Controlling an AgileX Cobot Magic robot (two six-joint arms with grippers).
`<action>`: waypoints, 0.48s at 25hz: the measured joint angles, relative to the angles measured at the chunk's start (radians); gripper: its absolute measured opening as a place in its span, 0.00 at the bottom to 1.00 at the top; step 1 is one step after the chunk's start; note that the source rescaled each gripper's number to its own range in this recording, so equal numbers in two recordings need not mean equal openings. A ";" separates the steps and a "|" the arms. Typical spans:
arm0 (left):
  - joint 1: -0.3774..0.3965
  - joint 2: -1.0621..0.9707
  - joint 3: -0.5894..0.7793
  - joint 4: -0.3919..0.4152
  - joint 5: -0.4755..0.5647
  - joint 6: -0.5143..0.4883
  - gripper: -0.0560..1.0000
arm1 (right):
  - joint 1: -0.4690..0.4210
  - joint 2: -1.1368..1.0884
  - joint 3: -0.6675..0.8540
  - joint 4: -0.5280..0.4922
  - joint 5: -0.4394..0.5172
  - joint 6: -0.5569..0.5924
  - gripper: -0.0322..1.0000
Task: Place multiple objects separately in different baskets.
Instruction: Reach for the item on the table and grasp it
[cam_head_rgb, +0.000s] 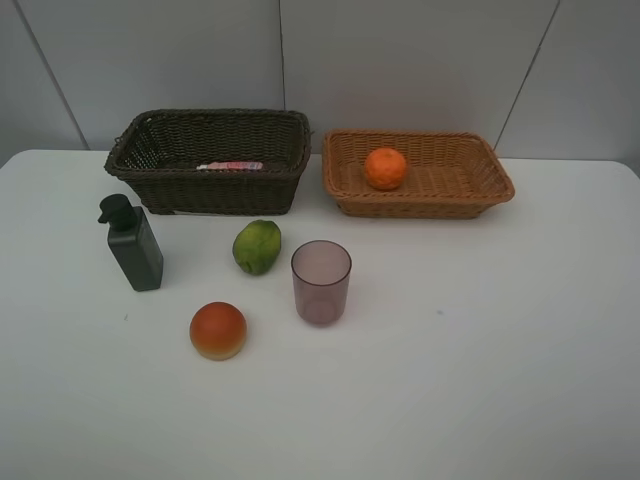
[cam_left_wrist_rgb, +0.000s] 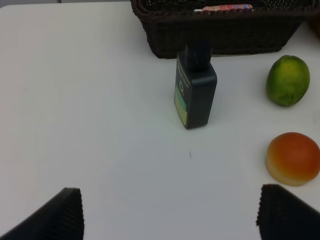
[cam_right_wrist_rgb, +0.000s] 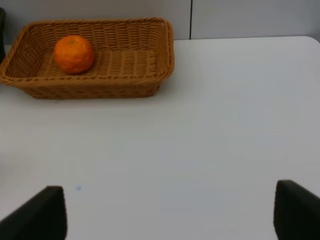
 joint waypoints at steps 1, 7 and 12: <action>0.000 0.000 0.000 0.000 0.000 0.000 0.91 | 0.000 0.000 0.000 0.000 0.000 0.000 0.80; 0.000 0.000 0.000 0.000 0.000 0.000 0.91 | 0.000 0.000 0.000 0.000 0.000 0.000 0.80; 0.000 0.000 0.000 0.000 0.000 0.000 0.91 | 0.000 0.000 0.000 0.000 0.000 0.000 0.80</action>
